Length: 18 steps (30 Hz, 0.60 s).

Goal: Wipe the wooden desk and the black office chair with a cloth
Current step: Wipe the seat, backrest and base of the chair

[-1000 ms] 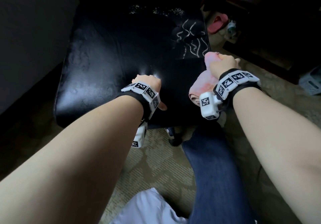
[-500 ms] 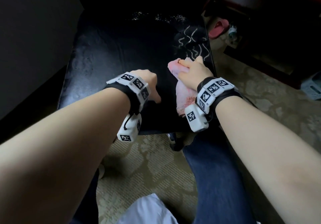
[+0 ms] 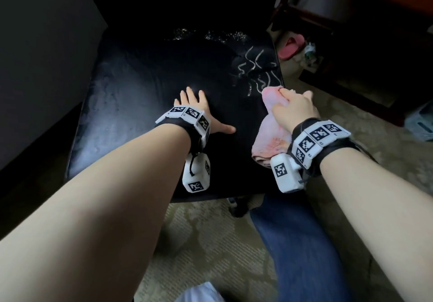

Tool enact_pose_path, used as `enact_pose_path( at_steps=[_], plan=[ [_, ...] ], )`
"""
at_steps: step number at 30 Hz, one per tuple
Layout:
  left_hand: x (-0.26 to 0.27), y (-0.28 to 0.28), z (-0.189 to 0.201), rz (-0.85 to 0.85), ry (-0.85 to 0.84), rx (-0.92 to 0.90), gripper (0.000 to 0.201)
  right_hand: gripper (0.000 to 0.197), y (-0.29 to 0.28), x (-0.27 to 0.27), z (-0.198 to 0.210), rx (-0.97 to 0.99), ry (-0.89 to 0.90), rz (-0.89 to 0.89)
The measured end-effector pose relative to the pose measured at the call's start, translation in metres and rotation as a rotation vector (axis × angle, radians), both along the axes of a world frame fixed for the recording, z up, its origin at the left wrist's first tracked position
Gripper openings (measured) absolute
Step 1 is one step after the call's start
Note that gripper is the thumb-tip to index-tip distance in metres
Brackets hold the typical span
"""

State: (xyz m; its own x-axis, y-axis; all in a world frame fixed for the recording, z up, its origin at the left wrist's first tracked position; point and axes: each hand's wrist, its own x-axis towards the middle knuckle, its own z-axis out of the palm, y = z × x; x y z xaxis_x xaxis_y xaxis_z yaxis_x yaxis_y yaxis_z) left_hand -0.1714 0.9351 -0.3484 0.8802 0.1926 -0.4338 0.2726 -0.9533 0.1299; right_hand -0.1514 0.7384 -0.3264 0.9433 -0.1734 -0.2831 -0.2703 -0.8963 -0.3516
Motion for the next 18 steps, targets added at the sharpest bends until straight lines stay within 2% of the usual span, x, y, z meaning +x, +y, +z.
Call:
enact_pose_path(
  at_steps=[8, 11, 14, 18],
  plan=[
    [0.011, -0.001, 0.000, 0.000, 0.060, 0.011, 0.138, 0.044, 0.011, 0.023, 0.006, 0.001, -0.013, -0.220],
    [0.012, -0.004, -0.002, 0.000, 0.056, 0.032, 0.139, 0.043, 0.022, 0.024, 0.010, -0.027, -0.004, -0.101],
    [0.013, -0.004, -0.003, 0.000, 0.041, 0.052, 0.140, 0.042, 0.045, 0.019, 0.011, 0.034, 0.011, 0.049],
    [0.015, -0.003, -0.003, -0.001, 0.027, 0.031, 0.122, 0.037, 0.072, 0.009, 0.006, 0.077, 0.026, 0.312]
  ],
)
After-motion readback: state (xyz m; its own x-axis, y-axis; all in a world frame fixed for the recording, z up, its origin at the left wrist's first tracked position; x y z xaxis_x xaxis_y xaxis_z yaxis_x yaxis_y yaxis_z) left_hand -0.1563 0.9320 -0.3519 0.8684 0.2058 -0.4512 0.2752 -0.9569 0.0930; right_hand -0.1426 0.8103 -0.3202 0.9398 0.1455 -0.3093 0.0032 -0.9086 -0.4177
